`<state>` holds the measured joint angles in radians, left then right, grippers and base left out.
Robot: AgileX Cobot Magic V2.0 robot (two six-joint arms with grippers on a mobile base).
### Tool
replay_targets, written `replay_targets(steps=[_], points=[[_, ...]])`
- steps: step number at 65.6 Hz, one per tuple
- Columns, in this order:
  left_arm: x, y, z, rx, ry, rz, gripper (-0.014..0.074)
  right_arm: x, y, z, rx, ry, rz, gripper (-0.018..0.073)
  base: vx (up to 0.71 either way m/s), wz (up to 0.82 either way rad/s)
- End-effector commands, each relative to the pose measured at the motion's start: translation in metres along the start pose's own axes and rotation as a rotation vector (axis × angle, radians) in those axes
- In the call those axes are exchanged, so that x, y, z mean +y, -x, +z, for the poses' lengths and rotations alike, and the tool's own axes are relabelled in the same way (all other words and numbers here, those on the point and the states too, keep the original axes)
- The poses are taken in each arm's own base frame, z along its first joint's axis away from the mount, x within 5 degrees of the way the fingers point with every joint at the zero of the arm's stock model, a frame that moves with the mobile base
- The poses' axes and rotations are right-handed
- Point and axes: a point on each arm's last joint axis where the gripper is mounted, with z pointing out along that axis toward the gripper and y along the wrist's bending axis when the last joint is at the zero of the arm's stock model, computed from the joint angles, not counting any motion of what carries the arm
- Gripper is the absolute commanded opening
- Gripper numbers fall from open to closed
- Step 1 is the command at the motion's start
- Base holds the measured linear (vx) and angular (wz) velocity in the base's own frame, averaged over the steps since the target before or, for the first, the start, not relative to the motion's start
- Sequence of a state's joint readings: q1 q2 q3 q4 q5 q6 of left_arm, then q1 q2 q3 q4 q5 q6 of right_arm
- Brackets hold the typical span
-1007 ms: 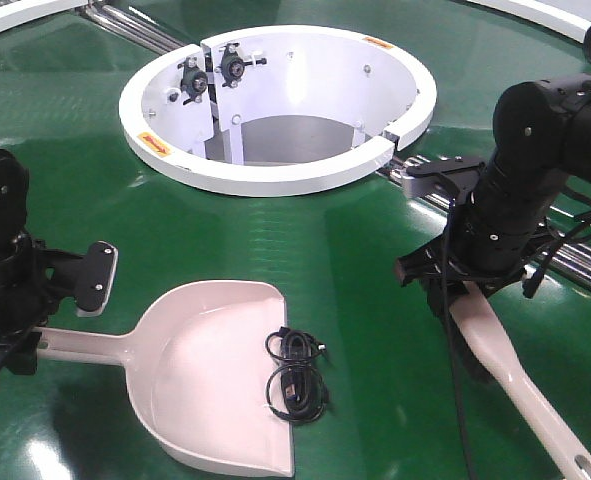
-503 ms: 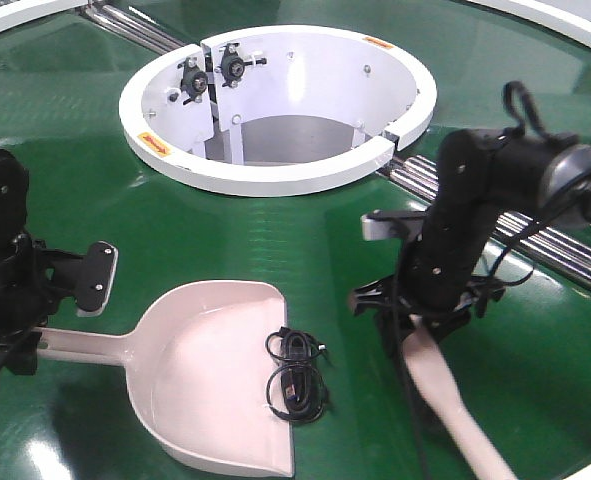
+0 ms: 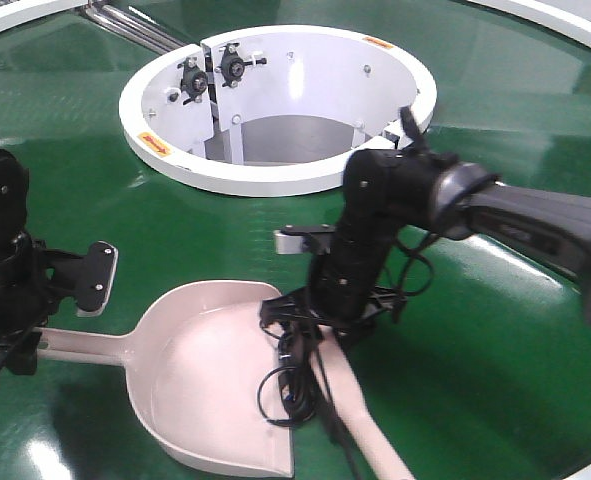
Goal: Clean and inspect green conveyor with broom and dustpan
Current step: 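Sweep the cable bundle into the dustpan with the brush in the right gripper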
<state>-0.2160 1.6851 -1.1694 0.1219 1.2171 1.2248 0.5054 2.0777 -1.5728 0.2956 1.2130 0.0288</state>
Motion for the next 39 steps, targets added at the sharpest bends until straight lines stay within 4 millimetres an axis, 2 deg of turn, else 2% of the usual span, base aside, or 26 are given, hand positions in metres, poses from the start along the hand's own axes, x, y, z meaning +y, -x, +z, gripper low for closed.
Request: replay_targets(steps=[1, 10, 20, 25, 39], points=[[-0.002, 0.002, -0.017, -0.041, 0.048, -0.019, -0.0025, 0.026, 0.007, -0.022, -0.038, 0.075, -0.042, -0.0002, 0.0, 0.0], [-0.002, 0.002, -0.017, -0.041, 0.048, -0.019, -0.0025, 0.051, 0.021, -0.023, -0.064, 0.117, -0.091, -0.0002, 0.0, 0.0], [-0.002, 0.002, -0.017, -0.041, 0.048, -0.019, -0.0025, 0.077, 0.027, -0.031, -0.11, 0.151, -0.139, -0.0002, 0.0, 0.0], [-0.002, 0.002, -0.017, -0.041, 0.048, -0.019, -0.0025, 0.083, 0.028, -0.035, -0.129, 0.158, -0.151, -0.0002, 0.0, 0.0], [-0.002, 0.002, -0.017, -0.041, 0.048, -0.019, -0.0025, 0.085, 0.028, -0.044, -0.154, 0.16, -0.155, -0.0002, 0.0, 0.0]])
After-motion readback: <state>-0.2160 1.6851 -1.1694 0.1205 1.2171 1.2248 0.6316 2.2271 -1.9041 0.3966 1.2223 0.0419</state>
